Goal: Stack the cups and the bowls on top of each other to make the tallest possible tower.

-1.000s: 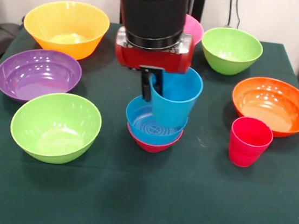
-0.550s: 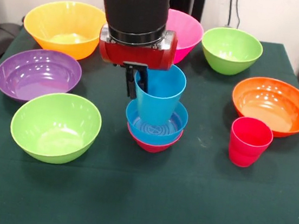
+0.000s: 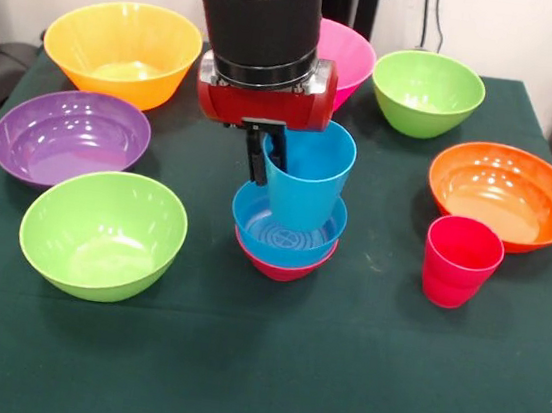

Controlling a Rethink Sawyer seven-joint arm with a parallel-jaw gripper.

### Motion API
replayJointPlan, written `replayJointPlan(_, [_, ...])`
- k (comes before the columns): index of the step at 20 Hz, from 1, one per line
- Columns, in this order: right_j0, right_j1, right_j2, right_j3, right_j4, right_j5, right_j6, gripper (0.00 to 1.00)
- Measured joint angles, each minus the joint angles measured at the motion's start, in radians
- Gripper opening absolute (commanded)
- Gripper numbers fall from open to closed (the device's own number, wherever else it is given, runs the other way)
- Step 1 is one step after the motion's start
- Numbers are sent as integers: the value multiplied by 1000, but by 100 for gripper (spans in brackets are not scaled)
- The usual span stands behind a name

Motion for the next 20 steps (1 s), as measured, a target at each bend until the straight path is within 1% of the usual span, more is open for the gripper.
replayJointPlan(3, [-6,1,6,17,-8,-8,0,0])
replayJointPlan(13, [-20,1,24,72,-66,-58,0,0])
replayJointPlan(20, [-37,3,41,83,-90,-62,0,0])
